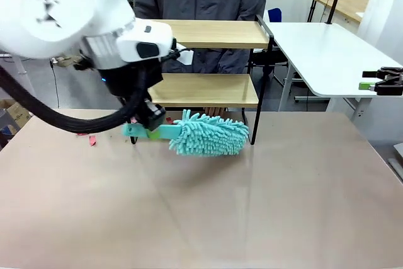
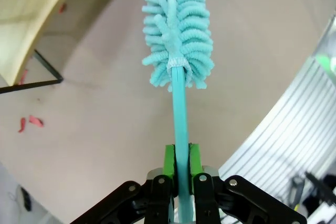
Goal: Clean the shelf.
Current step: Clean the specific section of the Shelf indicated by the human with the Duster.
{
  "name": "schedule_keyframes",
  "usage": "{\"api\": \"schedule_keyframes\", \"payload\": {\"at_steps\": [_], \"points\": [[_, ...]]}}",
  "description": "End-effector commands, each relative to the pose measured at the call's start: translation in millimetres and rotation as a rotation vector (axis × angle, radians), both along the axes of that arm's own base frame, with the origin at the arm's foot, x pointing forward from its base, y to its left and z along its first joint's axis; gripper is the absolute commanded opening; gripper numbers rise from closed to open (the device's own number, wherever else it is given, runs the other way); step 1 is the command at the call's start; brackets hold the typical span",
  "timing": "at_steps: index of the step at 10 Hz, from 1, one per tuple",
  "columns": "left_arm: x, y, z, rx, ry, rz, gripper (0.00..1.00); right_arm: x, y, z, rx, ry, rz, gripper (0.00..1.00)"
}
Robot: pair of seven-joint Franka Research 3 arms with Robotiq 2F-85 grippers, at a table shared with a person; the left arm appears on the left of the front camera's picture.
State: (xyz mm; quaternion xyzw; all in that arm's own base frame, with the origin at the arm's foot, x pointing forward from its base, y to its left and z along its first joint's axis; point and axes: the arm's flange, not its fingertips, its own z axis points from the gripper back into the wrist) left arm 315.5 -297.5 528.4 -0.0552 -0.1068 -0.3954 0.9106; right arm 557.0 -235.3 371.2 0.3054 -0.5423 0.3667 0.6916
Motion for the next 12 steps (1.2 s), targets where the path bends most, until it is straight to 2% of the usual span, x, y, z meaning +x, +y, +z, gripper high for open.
{"api": "schedule_keyframes", "payload": {"at_steps": [1, 3, 4, 5, 7, 8, 10, 12], "points": [[11, -18, -13, -0.034, -0.041, 0.064, 0.13, 0, 1, 2, -0.008, -0.011, 0.004, 1.00], [15, -39, -29, -0.018, -0.077, 0.155, 0.13, 0, 1, 2, -0.008, -0.011, 0.004, 1.00], [16, -42, -33, 0.004, -0.051, 0.163, 0.13, 0, 1, 2, -0.008, -0.011, 0.004, 1.00], [14, -29, -25, -0.042, -0.036, 0.099, 0.13, 0, 1, 2, -0.008, -0.011, 0.004, 1.00], [15, -38, -37, -0.028, -0.033, 0.123, 0.13, 0, 1, 2, -0.008, -0.011, 0.004, 1.00], [13, -50, -35, -0.054, -0.059, 0.140, 0.13, 0, 1, 2, -0.008, -0.011, 0.004, 1.00], [17, -79, -56, -0.065, -0.117, 0.272, 0.13, 0, 1, 2, -0.008, -0.011, 0.004, 1.00], [15, -95, -75, -0.115, -0.141, 0.348, 0.13, 0, 1, 2, -0.008, -0.011, 0.004, 1.00]]}}
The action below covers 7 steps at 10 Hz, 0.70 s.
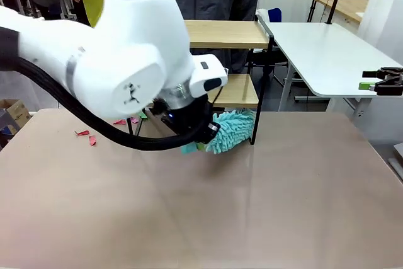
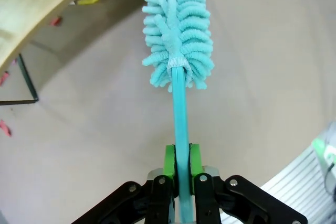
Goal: Clean the shelf.
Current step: Clean the specific section of the Shelf indicated by the human with the Duster.
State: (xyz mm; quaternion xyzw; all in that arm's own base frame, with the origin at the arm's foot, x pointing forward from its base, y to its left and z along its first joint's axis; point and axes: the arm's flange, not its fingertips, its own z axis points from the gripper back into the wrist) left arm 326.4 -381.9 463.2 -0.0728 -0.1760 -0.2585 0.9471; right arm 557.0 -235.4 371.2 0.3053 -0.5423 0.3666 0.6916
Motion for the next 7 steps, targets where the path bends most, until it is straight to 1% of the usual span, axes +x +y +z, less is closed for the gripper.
{"api": "schedule_keyframes", "payload": {"at_steps": [1, 3, 4, 6, 7], "points": [[7, -23, -26, -0.024, -0.056, 0.125, 0.13, 0, 1, 2, -0.008, -0.011, 0.004, 1.00], [7, -41, -45, -0.037, -0.116, 0.269, 0.13, 0, 1, 2, -0.008, -0.011, 0.004, 1.00], [8, -46, -53, -0.048, -0.143, 0.314, 0.13, 0, 1, 2, -0.008, -0.011, 0.004, 1.00], [13, -54, -70, -0.135, -0.162, 0.358, 0.13, 0, 1, 2, -0.008, -0.011, 0.004, 1.00], [18, -59, -80, -0.167, -0.164, 0.362, 0.13, 0, 1, 2, -0.008, -0.011, 0.004, 1.00]]}}
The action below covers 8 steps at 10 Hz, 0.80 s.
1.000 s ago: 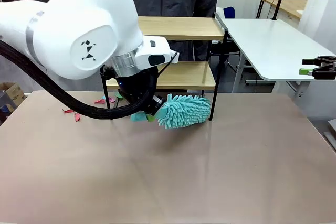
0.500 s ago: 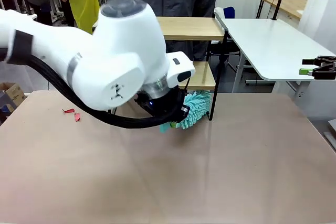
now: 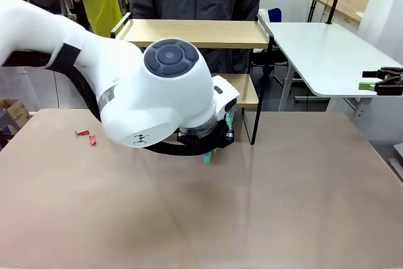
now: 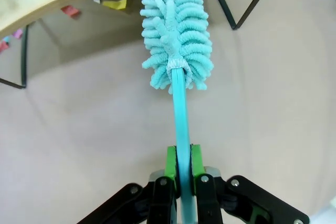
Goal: Clean the shelf.
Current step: Clean the specific section of the Shelf indicated by the human with the Duster.
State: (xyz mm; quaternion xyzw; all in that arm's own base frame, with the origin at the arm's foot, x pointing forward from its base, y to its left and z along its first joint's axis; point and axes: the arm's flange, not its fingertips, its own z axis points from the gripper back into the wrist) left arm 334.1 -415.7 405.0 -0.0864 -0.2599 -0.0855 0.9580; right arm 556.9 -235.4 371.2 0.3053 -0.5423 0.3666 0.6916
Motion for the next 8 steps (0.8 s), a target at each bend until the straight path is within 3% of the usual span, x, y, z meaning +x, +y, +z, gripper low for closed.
{"api": "schedule_keyframes", "payload": {"at_steps": [1, 5, 6, 8], "points": [[16, -33, -33, -0.042, -0.050, 0.025, 0.13, 1, 1, 2, -0.008, -0.011, 0.004, 1.00], [34, -49, -67, -0.050, -0.036, -0.003, 0.13, 1, 1, 2, -0.008, -0.011, 0.004, 1.00], [38, -50, -67, -0.033, 0.016, -0.006, 0.13, 1, 1, 2, -0.008, -0.011, 0.004, 1.00], [28, -33, -51, -0.023, -0.018, -0.023, 0.13, 1, 1, 2, -0.008, -0.011, 0.004, 1.00]]}}
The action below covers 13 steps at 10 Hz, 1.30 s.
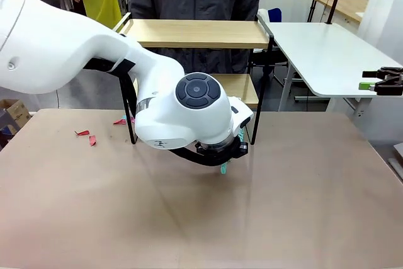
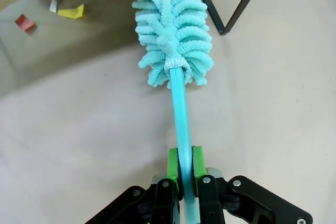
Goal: Clean the shelf.
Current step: Clean the specific section of the Shelf indicated by the human with the Duster.
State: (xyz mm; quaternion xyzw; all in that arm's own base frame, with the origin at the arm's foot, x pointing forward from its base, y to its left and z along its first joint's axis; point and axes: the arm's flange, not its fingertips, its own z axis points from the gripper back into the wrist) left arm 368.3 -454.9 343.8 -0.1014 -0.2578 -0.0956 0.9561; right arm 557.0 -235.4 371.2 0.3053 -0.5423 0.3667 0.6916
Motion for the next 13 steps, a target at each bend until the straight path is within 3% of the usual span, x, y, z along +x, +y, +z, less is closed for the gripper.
{"api": "schedule_keyframes", "payload": {"at_steps": [1, 8, 13], "points": [[1, 0, -3, 0.000, 0.006, 0.001, 0.13, 0, 1, 2, -0.008, -0.011, 0.004, 1.00], [8, 86, 10, 0.103, 0.128, 0.142, 0.13, 0, 1, 2, -0.008, -0.011, 0.004, 1.00], [0, 161, 38, 0.250, 0.115, 0.318, 0.13, 0, 1, 2, -0.008, -0.011, 0.004, 1.00]]}}
